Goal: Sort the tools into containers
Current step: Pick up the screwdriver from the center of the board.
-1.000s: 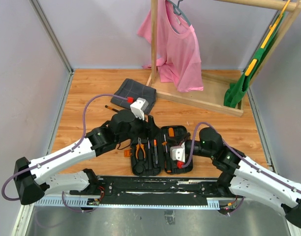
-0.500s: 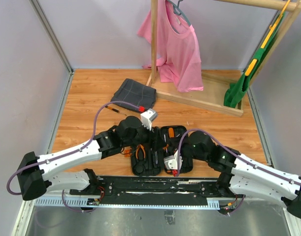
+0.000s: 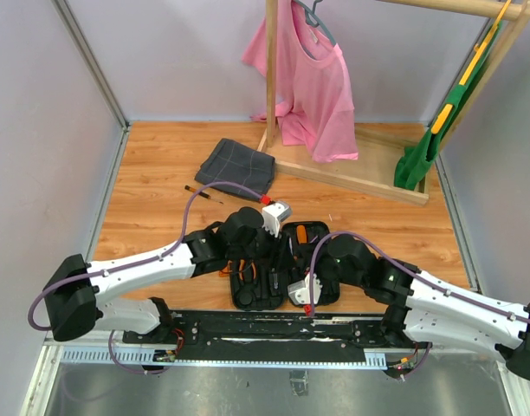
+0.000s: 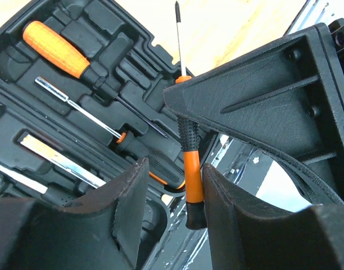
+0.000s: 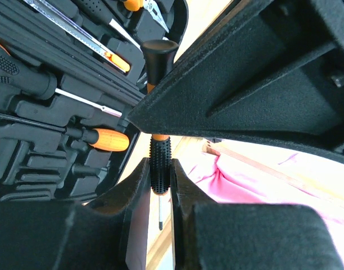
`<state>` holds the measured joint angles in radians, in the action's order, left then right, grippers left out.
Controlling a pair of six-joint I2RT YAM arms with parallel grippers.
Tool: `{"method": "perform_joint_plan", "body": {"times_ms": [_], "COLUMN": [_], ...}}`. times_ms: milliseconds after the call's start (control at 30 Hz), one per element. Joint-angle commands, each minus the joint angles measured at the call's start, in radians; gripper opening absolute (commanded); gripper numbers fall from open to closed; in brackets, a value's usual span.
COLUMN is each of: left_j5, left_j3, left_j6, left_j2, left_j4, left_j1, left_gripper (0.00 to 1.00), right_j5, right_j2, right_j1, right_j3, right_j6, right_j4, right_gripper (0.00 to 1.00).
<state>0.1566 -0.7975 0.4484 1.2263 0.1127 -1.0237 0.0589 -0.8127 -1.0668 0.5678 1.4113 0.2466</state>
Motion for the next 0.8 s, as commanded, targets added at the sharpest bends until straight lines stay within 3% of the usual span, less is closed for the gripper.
{"method": "perform_joint_plan", "body": {"times_ms": [0, 233, 367, 467, 767], "left_j5": [0.034, 0.055, 0.05, 0.034, -0.075], "left_j3": [-0.032, -0.036, -0.036, -0.036, -0.02], "left_j6": [-0.033, -0.041, -0.043, -0.042, -0.014], "left_j2": [0.023, 0.03, 0.033, 0.032, -0.028], "left_j4": [-0.007, -0.016, -0.015, -0.015, -0.027], "left_j1": [-0.01, -0.011, -0.011, -0.01, -0.012], "left_gripper": [0.44, 0.19, 0.02, 0.01, 0.01], "right_j5": [-0.011, -0.016, -0.018, -0.016, 0.056], "right_j2": [0.014, 0.016, 0.022, 0.037, 0.135], "right_j1": [-0.023, -0.027, -0.028, -0.034, -0.05], "right_j3": [0.025, 0.017, 0.016, 0.015, 0.022], "right_j6": [0.049, 0.051, 0.05, 0.043, -0.057], "right_j4": [0.005, -0.007, -0.012, -0.012, 0.027], "right_gripper": [0.01, 0.04, 0.14, 0.26, 0.48]}}
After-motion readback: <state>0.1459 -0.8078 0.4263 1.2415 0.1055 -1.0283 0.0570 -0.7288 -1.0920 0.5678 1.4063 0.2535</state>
